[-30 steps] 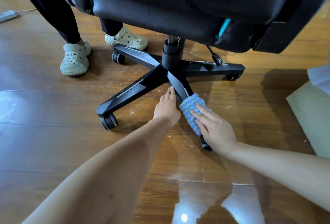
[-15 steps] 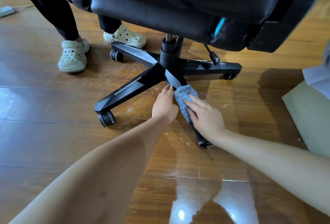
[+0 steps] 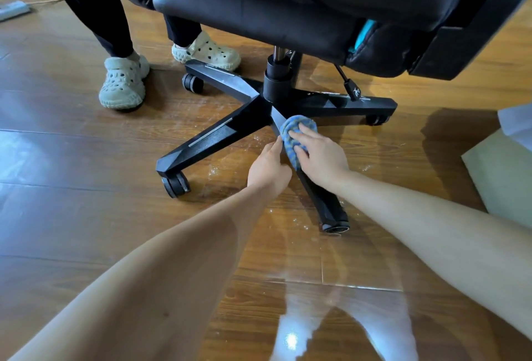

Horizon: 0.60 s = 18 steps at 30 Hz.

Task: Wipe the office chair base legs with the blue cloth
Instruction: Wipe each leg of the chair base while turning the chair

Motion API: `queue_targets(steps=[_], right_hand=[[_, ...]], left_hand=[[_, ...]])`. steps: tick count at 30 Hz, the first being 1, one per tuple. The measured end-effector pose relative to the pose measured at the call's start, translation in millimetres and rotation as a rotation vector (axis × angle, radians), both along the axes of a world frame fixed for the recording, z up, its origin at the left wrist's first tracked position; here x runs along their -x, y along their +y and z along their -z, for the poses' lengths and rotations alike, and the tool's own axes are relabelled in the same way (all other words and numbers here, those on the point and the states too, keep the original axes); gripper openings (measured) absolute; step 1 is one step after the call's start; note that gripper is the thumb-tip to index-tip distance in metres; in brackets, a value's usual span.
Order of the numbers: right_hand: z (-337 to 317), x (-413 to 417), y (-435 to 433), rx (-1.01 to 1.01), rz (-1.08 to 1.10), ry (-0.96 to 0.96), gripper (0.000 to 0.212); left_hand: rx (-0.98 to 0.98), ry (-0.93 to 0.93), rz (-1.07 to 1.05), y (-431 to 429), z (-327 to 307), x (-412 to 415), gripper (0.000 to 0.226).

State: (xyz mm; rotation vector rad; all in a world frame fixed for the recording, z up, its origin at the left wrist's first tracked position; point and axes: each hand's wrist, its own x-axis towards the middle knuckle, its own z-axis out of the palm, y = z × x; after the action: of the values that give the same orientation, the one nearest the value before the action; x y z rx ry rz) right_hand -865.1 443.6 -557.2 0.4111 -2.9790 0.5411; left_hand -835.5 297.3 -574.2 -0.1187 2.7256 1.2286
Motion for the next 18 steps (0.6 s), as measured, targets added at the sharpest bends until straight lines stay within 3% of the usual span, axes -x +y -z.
queue_targets(steps=[5, 10, 18], right_hand=[[15.8, -60.2, 36.0, -0.013, -0.073, 0.079, 0.038], [42.3, -127.8, 81.1, 0.119, -0.155, 0.148, 0.034], [17.1, -35.4, 22.8, 0.147, -0.006, 0.0, 0.039]], left_hand=[[0.032, 0.003, -0.05, 4.1, 0.9, -1.9, 0.084], [0.066, 0.006, -0.061, 10.0, 4.2, -6.2, 0.087], [0.051, 0.016, -0.072, 13.2, 0.6, -1.7, 0.083]])
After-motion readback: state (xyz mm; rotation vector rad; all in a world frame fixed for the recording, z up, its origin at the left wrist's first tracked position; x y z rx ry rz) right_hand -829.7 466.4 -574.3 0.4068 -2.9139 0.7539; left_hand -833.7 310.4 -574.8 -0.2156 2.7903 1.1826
